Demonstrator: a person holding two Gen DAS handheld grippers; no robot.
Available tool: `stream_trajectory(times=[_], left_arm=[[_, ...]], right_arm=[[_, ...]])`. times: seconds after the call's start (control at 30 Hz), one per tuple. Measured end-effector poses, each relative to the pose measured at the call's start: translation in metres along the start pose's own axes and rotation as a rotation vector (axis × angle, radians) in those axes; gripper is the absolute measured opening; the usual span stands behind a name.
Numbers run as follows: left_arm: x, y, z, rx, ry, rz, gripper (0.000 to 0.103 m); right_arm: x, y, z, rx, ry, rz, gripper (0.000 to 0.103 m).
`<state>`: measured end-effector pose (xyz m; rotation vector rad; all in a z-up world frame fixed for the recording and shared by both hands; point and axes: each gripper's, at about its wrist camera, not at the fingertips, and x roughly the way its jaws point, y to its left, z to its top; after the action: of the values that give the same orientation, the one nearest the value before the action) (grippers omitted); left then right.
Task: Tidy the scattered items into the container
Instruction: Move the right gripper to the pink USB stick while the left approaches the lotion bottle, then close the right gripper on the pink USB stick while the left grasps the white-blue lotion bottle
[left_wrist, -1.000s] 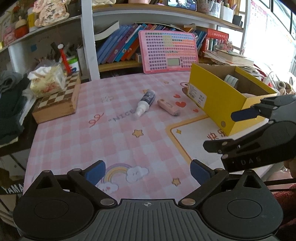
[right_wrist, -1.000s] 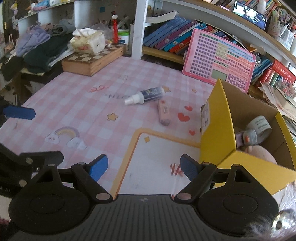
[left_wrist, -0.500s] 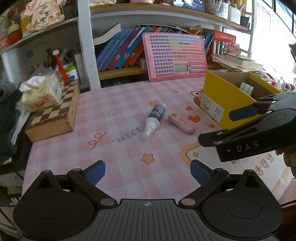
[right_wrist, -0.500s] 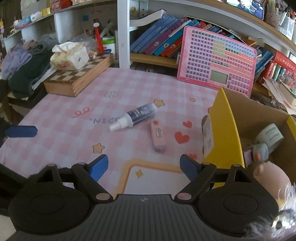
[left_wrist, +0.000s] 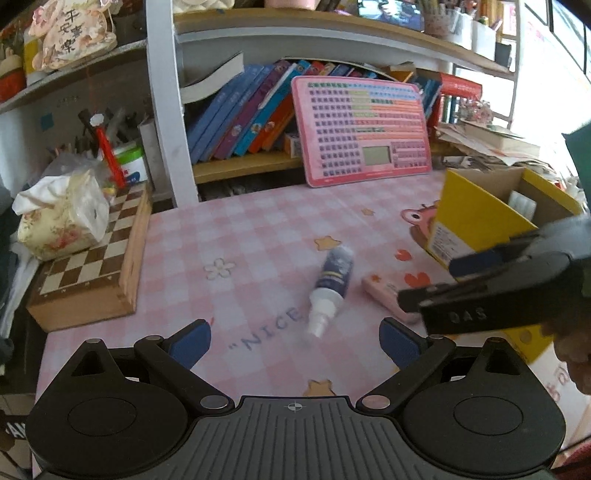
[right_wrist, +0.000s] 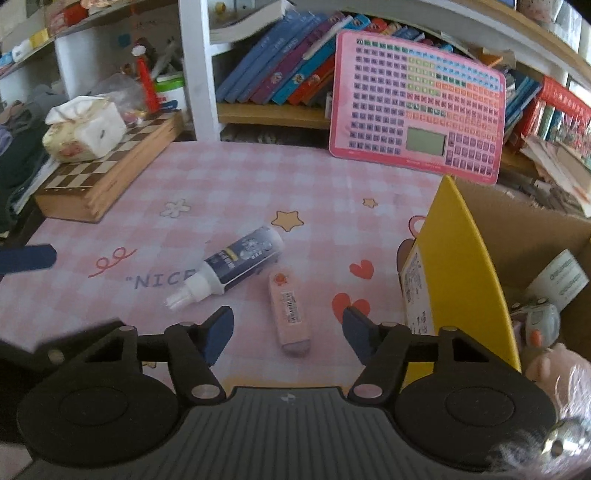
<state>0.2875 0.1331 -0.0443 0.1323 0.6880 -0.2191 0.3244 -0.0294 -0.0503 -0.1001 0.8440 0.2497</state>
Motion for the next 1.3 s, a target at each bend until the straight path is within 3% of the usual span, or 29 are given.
stream_trajectory(times=[0.2, 0.3, 0.4, 0.53, 0.67, 0.73, 0.8, 0.9, 1.13, 1.23, 1.3], left_arm=[[0.027, 0.004, 0.017, 0.025, 0.028, -0.044, 0.097], [0.041, 0.003, 0.029, 0.036, 0.036, -0.072, 0.086], [0.053, 0.005, 0.043, 0.028, 0.041, -0.116, 0.085], [0.076, -0.001, 0.053, 0.027, 0.094, -0.196, 0.082], [0.098, -0.009, 0.056, 0.051, 0.137, -0.222, 0.066], [0.107, -0.013, 0.056, 0.062, 0.16, -0.235, 0.062], [0.115, -0.017, 0.054, 0.087, 0.184, -0.236, 0.049], [0.127, -0.021, 0.051, 0.097, 0.22, -0.237, 0.039], [0.133, -0.026, 0.049, 0.123, 0.209, -0.216, 0.032], [0.133, -0.022, 0.047, 0.115, 0.2, -0.222, 0.031], [0.132, -0.021, 0.046, 0.116, 0.199, -0.22, 0.031]], right_arm=[[0.026, -0.006, 0.003, 0.042, 0.058, 0.008, 0.059], [0.036, -0.008, 0.002, 0.078, 0.073, 0.005, 0.056], [0.045, -0.006, 0.001, 0.073, 0.086, -0.002, 0.054], [0.053, -0.004, 0.0, 0.046, 0.101, -0.021, 0.042], [0.047, -0.007, -0.001, 0.039, 0.1, -0.043, 0.023], [0.042, -0.012, -0.006, 0.062, 0.107, -0.046, 0.023], [0.038, -0.015, -0.01, 0.072, 0.113, -0.046, 0.023], [0.037, -0.014, -0.011, 0.065, 0.112, -0.036, 0.023], [0.047, -0.011, -0.003, 0.035, 0.095, -0.043, 0.03], [0.051, -0.009, -0.001, 0.015, 0.088, -0.038, 0.03], [0.053, -0.008, 0.001, 0.001, 0.084, -0.02, 0.025]])
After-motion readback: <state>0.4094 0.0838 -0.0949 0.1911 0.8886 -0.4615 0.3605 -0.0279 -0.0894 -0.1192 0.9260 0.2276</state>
